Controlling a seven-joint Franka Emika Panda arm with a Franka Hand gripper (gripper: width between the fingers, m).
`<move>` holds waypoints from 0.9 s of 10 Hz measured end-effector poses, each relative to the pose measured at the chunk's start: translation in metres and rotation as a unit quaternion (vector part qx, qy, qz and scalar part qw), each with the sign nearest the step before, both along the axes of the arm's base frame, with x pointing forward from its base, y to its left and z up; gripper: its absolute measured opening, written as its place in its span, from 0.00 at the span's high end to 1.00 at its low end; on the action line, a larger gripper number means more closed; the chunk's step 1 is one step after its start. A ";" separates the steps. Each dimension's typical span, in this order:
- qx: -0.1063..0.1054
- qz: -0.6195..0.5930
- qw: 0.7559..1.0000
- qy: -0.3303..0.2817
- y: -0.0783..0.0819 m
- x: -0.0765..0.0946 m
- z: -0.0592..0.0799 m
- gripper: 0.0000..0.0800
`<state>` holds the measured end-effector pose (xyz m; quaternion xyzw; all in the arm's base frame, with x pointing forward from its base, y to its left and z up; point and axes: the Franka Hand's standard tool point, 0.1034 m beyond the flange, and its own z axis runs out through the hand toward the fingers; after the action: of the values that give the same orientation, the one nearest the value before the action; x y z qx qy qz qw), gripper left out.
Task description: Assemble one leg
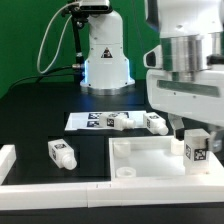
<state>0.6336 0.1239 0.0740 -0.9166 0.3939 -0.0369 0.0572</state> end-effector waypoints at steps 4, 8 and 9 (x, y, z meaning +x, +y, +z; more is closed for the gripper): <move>-0.020 0.138 0.990 -0.011 -0.003 0.001 -0.001 0.19; -0.078 0.405 0.911 -0.022 -0.007 -0.003 -0.006 0.25; -0.077 0.397 0.914 -0.022 -0.007 -0.003 -0.006 0.25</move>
Offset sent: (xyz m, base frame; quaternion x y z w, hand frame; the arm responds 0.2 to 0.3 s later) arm 0.0000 0.0000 0.0000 0.0000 0.0000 -0.1296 0.9916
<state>0.6308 0.1165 0.0676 -0.9981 -0.0082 -0.0615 0.0050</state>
